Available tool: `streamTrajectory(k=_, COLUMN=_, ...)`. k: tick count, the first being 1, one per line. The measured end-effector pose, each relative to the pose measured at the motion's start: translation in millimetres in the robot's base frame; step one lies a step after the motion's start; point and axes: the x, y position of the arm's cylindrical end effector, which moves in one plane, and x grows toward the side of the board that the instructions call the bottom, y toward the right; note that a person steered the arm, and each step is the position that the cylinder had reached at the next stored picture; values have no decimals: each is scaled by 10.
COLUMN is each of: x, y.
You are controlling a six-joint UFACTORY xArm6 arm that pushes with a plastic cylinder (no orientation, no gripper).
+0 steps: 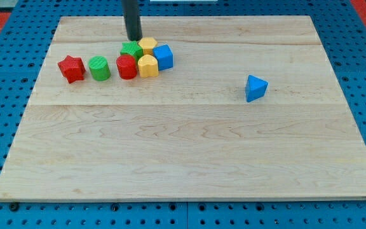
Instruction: Push the hexagon slightly to the top side of the heart
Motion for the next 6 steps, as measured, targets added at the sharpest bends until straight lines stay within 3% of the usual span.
streamTrajectory(k=2, x=416, y=18)
streamTrajectory(k=5, x=-213, y=25)
streamTrajectory(k=6, x=-164, y=526)
